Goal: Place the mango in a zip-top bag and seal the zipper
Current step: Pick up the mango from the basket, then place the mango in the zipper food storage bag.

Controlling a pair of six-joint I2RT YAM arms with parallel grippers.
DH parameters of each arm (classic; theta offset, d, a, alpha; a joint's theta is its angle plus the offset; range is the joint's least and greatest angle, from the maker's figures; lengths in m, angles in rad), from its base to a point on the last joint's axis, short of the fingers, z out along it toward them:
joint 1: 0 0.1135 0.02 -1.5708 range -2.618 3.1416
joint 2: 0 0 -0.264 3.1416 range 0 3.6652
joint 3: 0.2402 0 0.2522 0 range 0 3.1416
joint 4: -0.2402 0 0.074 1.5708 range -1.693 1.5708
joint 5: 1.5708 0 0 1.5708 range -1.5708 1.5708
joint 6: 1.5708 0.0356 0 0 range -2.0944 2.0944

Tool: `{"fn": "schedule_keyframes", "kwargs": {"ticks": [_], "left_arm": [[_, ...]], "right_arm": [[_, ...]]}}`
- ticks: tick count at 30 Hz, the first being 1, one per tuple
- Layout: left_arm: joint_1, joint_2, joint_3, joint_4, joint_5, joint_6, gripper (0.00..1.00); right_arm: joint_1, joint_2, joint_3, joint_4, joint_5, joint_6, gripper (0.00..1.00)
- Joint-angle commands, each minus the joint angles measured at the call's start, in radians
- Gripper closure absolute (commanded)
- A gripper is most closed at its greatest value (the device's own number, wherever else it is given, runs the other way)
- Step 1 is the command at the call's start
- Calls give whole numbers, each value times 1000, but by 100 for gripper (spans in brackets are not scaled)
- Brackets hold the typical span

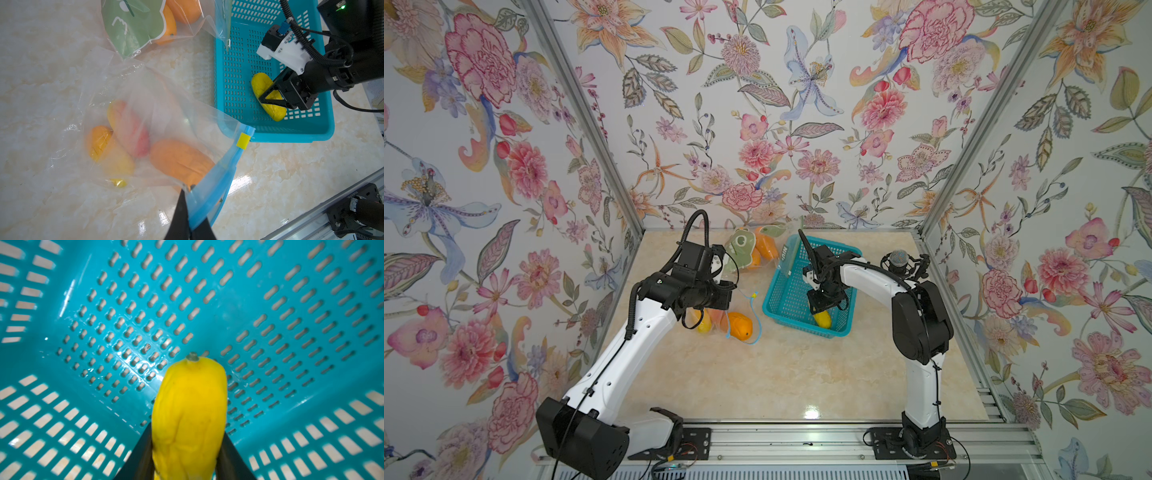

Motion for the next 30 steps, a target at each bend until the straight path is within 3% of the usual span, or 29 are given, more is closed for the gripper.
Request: {"fn": "schedule_keyframes", "kwargs": {"ticks": [1,9,15,24,30], "left_arm": [[11,-7,-2,13,4,-12,100],[11,-6,3,14,5,-11,100],[11,-5,11,15,18,-12,100],[11,-3,24,5,26,-5,100],[10,-8,24,10,39,-11,100]], "right_arm": [[-2,-162,-23,63,-33,47,65],[93,-482,-202,356,-99,148,64],[259,-637,-441,780,-157,322,65],[449,-630,-638,1284,-75,403,63],[487,-525,-640,1497,-24,404,63]]}}
